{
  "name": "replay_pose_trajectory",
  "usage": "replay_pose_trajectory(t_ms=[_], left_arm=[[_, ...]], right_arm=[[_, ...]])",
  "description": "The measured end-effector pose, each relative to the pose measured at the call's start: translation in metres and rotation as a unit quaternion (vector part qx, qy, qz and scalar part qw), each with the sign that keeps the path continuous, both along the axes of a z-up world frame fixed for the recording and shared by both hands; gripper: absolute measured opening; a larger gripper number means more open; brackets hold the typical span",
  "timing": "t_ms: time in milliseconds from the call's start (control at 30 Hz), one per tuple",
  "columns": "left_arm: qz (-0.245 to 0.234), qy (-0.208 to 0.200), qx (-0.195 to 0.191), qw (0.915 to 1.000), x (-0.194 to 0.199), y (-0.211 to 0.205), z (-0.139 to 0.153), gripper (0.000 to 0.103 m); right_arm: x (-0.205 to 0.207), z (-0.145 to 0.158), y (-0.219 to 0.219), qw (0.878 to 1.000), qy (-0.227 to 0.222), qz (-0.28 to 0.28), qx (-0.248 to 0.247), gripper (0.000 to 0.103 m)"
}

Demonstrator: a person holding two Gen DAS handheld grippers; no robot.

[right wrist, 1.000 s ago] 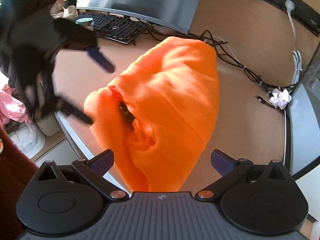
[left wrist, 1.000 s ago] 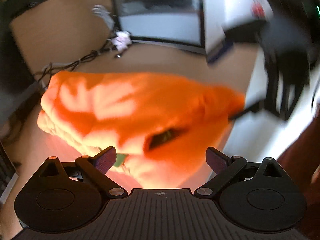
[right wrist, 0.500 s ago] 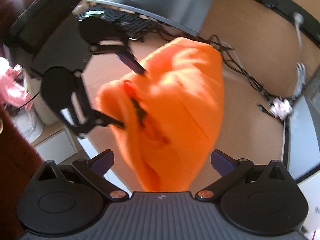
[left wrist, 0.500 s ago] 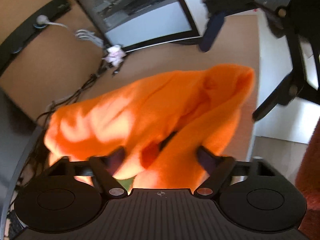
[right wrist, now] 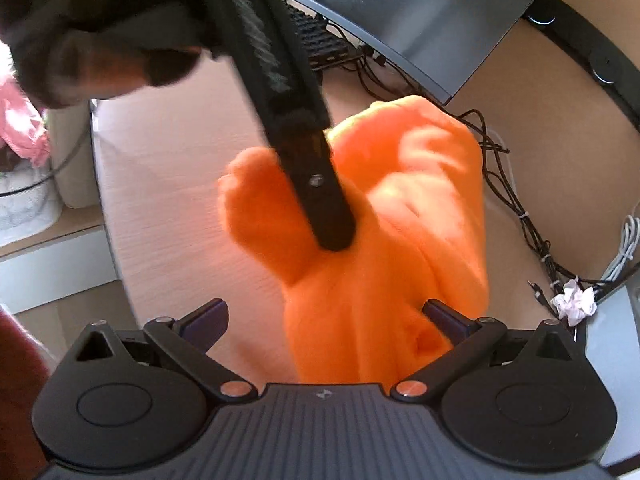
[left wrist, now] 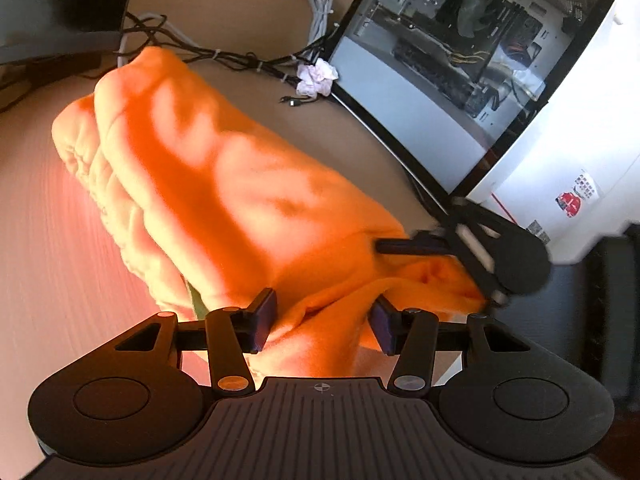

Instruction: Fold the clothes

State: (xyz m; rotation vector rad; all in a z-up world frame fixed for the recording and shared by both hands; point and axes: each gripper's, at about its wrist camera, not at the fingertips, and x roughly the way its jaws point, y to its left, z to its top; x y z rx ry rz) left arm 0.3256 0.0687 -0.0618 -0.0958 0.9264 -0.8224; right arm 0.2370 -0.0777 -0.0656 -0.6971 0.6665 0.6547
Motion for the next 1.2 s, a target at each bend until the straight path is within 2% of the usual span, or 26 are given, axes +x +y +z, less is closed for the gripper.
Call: replay_pose_trajectory(t_ms=[33,100,167,200,267,333,367,433,533,567,700,800,867,933,967,1000,1033,1067,1100,1133,1167,1200], left_arm=[[-0.003,-0.014,0.011,0.9998,-0.006,0.002,0.003,0.062],[-0.013,-0.050,0.041,0.9978,-0.018,0.004,0.009,0.086],[-0.043,-0.120,0.102,0.9865,-0.032,-0.003,0.011,0.095],[-0.058,-0.155,0.133,0.9772,-0.038,-0.007,0.012,0.095],[-0.087,-0.223,0.193,0.9515,-0.052,-0.013,0.013,0.096],[-0.119,-0.286,0.248,0.9179,-0.064,-0.021,0.013,0.097],[-0.140,-0.308,0.268,0.9021,-0.066,-0.027,0.007,0.097],[-0.173,-0.350,0.294,0.8726,-0.067,-0.039,-0.004,0.098],[-0.221,-0.396,0.302,0.8389,-0.065,-0.052,-0.016,0.099],[-0.237,-0.406,0.301,0.8301,-0.065,-0.056,-0.019,0.099],[-0.296,-0.410,0.277,0.8171,-0.068,-0.062,-0.029,0.099],[-0.314,-0.405,0.267,0.8160,-0.075,-0.058,-0.032,0.098],[-0.310,-0.417,0.260,0.8139,-0.082,-0.053,-0.035,0.099],[-0.293,-0.434,0.260,0.8111,-0.083,-0.054,-0.036,0.099],[-0.284,-0.435,0.259,0.8144,-0.080,-0.058,-0.035,0.099],[-0.275,-0.431,0.253,0.8214,-0.076,-0.062,-0.032,0.098],[-0.268,-0.419,0.244,0.8325,-0.071,-0.066,-0.029,0.098],[-0.262,-0.396,0.227,0.8503,-0.064,-0.068,-0.024,0.095],[-0.257,-0.361,0.210,0.8715,-0.056,-0.071,-0.018,0.085],[-0.249,-0.312,0.192,0.8965,-0.045,-0.071,-0.014,0.080],[-0.235,-0.268,0.175,0.9177,-0.035,-0.069,-0.011,0.075],[-0.216,-0.225,0.155,0.9375,-0.025,-0.065,-0.010,0.075]], right_arm=[[0.005,0.000,-0.001,1.000,0.010,-0.006,0.006,0.087],[0.015,0.001,-0.002,0.999,0.030,-0.018,0.018,0.069],[0.029,0.006,-0.014,0.994,0.075,-0.043,0.059,0.063],[0.035,0.008,-0.020,0.990,0.098,-0.058,0.080,0.059],[0.044,0.009,-0.033,0.978,0.142,-0.088,0.125,0.057],[0.051,0.012,-0.041,0.967,0.170,-0.107,0.155,0.053],[0.054,0.014,-0.045,0.961,0.184,-0.116,0.169,0.048],[0.057,0.018,-0.052,0.951,0.209,-0.127,0.189,0.040],[0.053,0.023,-0.059,0.940,0.232,-0.144,0.206,0.032],[0.053,0.024,-0.062,0.936,0.237,-0.152,0.210,0.031],[0.053,0.030,-0.073,0.923,0.252,-0.184,0.224,0.028],[0.058,0.039,-0.077,0.915,0.251,-0.200,0.245,0.026],[0.056,0.051,-0.084,0.905,0.255,-0.205,0.272,0.026],[0.049,0.063,-0.085,0.904,0.255,-0.198,0.282,0.025],[0.045,0.069,-0.082,0.906,0.253,-0.189,0.283,0.024],[0.040,0.074,-0.080,0.908,0.253,-0.178,0.284,0.024],[0.034,0.078,-0.077,0.909,0.255,-0.167,0.285,0.024],[0.030,0.080,-0.074,0.911,0.255,-0.157,0.283,0.024],[0.028,0.083,-0.071,0.915,0.252,-0.149,0.279,0.024],[0.026,0.088,-0.070,0.917,0.245,-0.144,0.279,0.024],[0.024,0.095,-0.073,0.919,0.234,-0.145,0.282,0.024],[0.023,0.102,-0.076,0.921,0.222,-0.145,0.286,0.025]])
